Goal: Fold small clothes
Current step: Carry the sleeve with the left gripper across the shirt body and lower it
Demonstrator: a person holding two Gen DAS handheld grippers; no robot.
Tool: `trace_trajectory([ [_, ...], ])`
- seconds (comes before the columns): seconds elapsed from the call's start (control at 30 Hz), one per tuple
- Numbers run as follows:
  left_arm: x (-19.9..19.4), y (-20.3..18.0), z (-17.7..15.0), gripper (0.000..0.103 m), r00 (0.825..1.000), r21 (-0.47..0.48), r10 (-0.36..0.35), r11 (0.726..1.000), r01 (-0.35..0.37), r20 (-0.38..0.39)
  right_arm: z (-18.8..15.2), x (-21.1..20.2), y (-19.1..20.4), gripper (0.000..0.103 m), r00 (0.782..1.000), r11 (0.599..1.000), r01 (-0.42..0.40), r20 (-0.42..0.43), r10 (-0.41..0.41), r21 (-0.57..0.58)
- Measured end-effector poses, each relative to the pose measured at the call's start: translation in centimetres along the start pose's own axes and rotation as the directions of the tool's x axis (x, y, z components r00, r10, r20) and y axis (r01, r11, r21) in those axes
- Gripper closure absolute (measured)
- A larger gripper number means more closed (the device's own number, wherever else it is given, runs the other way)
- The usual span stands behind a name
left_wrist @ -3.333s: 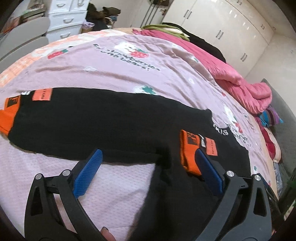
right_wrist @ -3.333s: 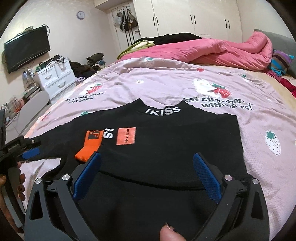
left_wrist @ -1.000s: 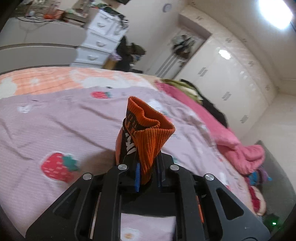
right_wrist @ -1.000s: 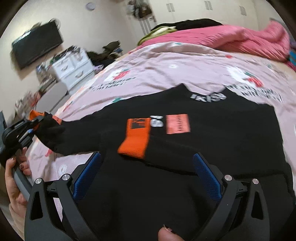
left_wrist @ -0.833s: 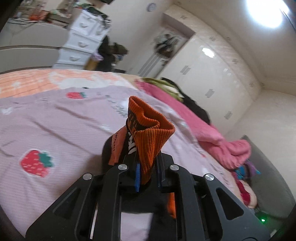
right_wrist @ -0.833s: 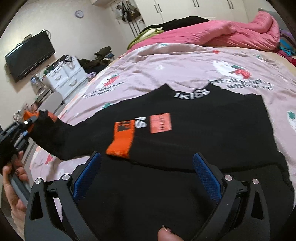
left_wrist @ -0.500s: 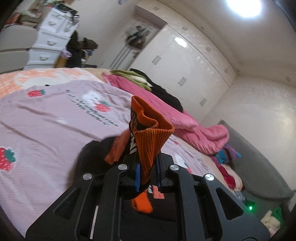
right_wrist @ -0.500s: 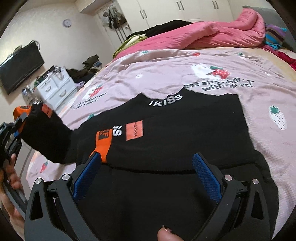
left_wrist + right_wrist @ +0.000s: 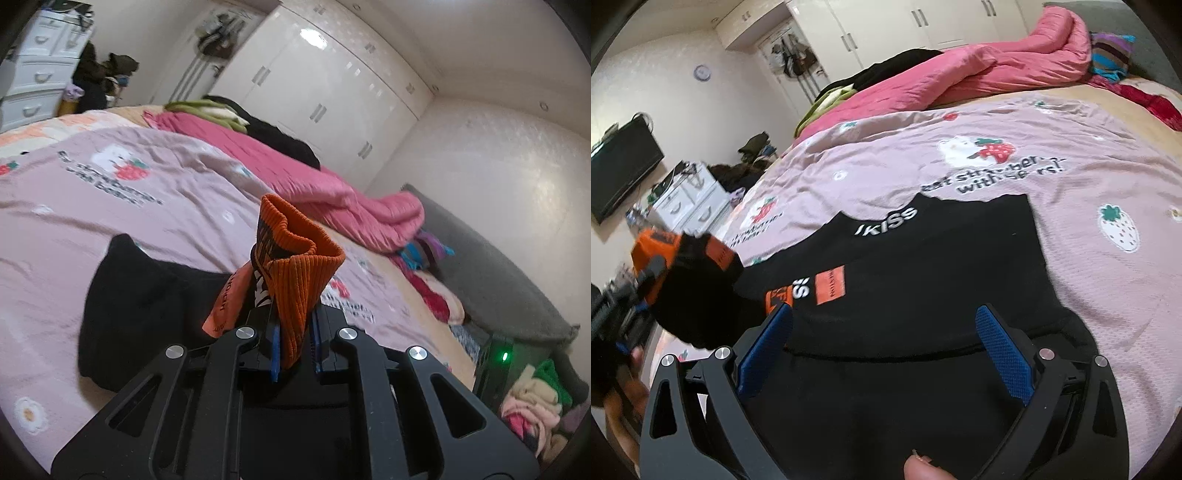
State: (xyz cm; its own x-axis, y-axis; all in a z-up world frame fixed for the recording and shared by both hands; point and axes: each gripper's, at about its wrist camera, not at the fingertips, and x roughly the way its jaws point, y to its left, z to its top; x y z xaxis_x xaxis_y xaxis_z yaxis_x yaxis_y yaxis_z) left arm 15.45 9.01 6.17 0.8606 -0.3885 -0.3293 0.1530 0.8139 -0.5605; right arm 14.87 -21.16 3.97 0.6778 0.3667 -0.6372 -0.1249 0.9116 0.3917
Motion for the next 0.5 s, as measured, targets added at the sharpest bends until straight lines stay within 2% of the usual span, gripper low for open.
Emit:
trace_trajectory([
  [0.2,2.8,-1.1,-2.0,0.097,0.994,0.02,-0.043,0.999,0.045,-0.097,0.8,-0.8,-2.8,0.004,0.999,0.996,0.027,0.019,-0.029,0.089],
  [0.3,4.4,-1.4,-3.3,0.097,0.986,0.029,-0.057,0.998,0.062,-0.159,1.1,-1.1,-4.0,0.004,0.999,0.992,0.039,0.027,-0.042,0.12],
  [0.5,6.3,-2.4,-5.3,0.097,0.97,0.049,-0.061,0.996,0.075,-0.236,1.4,-1.5,-5.4,0.004,0.997,0.988,0.058,0.042,-0.065,0.141],
])
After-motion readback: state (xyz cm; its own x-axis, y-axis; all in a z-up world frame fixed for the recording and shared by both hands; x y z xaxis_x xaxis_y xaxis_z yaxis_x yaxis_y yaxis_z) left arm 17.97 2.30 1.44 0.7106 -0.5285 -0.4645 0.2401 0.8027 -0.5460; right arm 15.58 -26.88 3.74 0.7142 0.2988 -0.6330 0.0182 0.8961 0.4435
